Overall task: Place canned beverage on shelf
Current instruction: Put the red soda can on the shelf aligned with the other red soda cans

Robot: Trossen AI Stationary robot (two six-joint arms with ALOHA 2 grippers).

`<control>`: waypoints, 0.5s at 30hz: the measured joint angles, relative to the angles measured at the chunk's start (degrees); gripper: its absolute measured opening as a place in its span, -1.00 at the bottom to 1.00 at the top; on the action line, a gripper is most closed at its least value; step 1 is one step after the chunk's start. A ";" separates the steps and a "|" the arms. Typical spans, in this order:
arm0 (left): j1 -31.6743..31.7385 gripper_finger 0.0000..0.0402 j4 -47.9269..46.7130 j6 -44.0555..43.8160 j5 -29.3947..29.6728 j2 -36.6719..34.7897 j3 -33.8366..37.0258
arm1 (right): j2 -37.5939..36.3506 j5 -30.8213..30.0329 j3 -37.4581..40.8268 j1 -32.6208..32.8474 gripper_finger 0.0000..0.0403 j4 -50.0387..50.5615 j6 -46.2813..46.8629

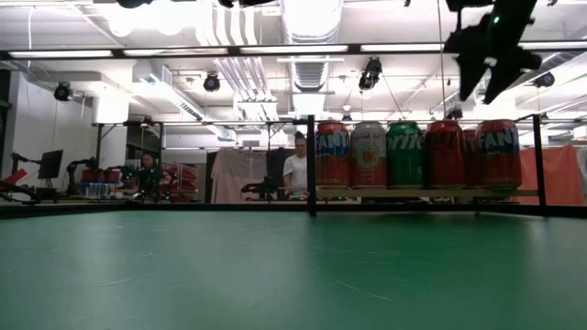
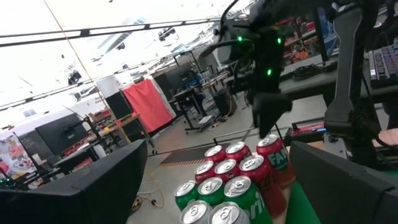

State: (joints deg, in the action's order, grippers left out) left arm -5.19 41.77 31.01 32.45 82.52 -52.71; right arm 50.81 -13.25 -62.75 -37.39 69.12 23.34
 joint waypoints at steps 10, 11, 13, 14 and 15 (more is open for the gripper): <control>0.00 0.88 -0.36 2.50 1.03 0.00 0.00 | 2.65 11.21 -2.75 0.00 -0.58 19.10 2.16; 0.02 0.88 -0.36 2.79 1.48 0.00 0.00 | 2.81 11.13 -1.90 -0.04 -0.72 19.87 2.11; 0.04 0.88 -0.36 3.06 2.63 0.00 0.00 | 2.88 10.63 -0.21 -0.02 -0.89 19.15 1.58; 0.09 0.88 -0.36 3.07 2.72 0.00 0.00 | 2.97 10.18 0.70 0.00 -0.90 18.65 1.59; 0.09 0.88 -0.36 3.08 2.90 0.00 0.00 | 3.15 9.59 1.51 0.00 -0.91 18.27 1.60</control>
State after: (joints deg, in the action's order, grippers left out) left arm -5.10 41.41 34.09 35.34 82.52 -52.71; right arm 53.96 -3.66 -61.24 -37.39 87.39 24.94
